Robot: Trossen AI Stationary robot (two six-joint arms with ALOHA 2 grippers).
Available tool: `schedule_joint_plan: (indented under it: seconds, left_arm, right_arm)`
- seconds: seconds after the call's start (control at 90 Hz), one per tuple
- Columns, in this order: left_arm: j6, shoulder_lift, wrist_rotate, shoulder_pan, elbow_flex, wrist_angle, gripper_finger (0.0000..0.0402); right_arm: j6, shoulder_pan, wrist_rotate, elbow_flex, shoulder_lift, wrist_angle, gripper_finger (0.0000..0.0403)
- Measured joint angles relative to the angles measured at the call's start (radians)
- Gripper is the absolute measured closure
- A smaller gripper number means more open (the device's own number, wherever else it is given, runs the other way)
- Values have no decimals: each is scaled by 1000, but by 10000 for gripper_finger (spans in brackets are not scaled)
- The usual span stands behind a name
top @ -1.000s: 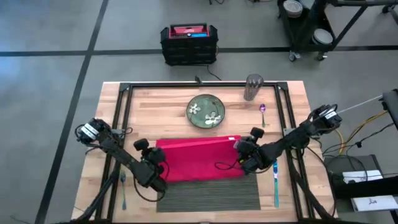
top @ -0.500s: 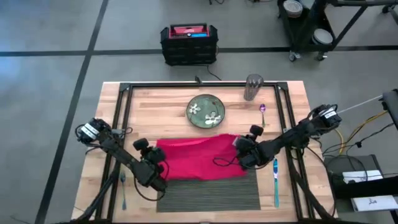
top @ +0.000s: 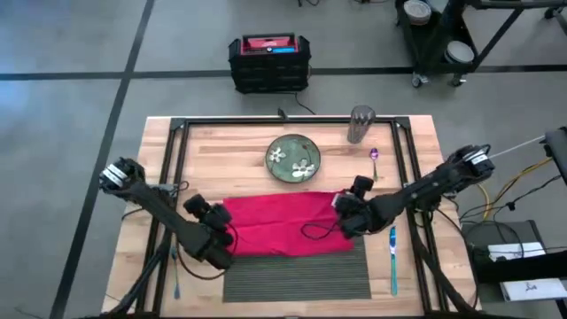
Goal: Set table place
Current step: Fold the red table napkin
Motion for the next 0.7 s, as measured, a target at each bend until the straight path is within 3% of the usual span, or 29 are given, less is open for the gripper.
schedule_joint_plan:
  seconds: [0.122, 0.233, 0.433, 0.544, 0.7]
  left_arm:
    - [63, -117, 0, 1, -52, 247, 219]
    - [174, -194, 21, 1, -173, 560, 235]
    - [228, -189, 138, 1, -411, 974, 264]
    - [149, -167, 230, -12, -471, 1002, 281]
    - [92, -164, 259, -58, -504, 1007, 297]
  right_arm:
    - [-103, -1, -263, -17, -140, 95, 157]
    - [-164, 10, -444, -147, -214, 323, 154]
    - [-176, 14, -493, -380, -166, 771, 168]
    - [-167, 20, -493, -412, -120, 785, 180]
    - [-171, 25, -491, -416, -79, 729, 193]
